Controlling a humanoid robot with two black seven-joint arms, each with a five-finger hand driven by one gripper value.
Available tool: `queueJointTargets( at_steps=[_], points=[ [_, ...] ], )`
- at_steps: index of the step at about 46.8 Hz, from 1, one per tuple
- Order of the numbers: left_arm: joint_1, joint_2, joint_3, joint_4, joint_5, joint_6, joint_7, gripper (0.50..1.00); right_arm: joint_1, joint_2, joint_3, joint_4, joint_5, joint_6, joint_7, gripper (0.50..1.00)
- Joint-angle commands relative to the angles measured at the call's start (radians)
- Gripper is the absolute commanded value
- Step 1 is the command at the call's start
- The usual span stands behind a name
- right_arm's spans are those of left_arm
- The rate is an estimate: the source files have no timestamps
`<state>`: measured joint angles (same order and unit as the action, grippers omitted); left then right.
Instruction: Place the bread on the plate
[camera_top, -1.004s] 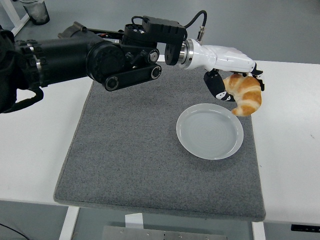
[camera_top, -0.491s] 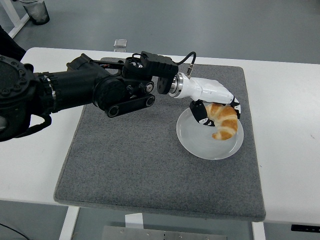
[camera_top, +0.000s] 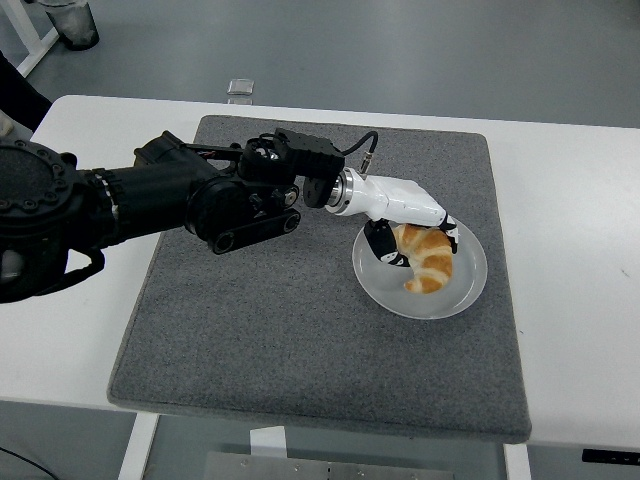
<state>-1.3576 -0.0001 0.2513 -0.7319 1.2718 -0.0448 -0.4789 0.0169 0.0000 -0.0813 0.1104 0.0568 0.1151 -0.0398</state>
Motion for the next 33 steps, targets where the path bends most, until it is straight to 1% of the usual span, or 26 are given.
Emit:
queueJointTargets(
  at_steps=[1,16,26,30,33],
  points=[
    [0.005,0.000,0.000,0.002,0.000,0.000,0.002,0.500,0.000,0.000,0.000,0.000,0.000,0.000,0.000,0.952],
    [0.026,0.000,0.016,0.008,0.006,0.003,0.003,0.500,0.000,0.000,0.000,0.000,0.000,0.000,0.000,0.952],
    [0.031,0.000,0.017,0.020,0.006,0.020,0.005,0.500,0.000,0.000,0.000,0.000,0.000,0.000,0.000,0.952],
    [0.048,0.000,0.019,0.041,0.006,0.037,0.005,0.500,0.000,0.000,0.000,0.000,0.000,0.000,0.000,0.954],
    [0.052,0.000,0.019,0.055,0.006,0.065,0.005,0.500,0.000,0.000,0.000,0.000,0.000,0.000,0.000,0.952]
  ],
)
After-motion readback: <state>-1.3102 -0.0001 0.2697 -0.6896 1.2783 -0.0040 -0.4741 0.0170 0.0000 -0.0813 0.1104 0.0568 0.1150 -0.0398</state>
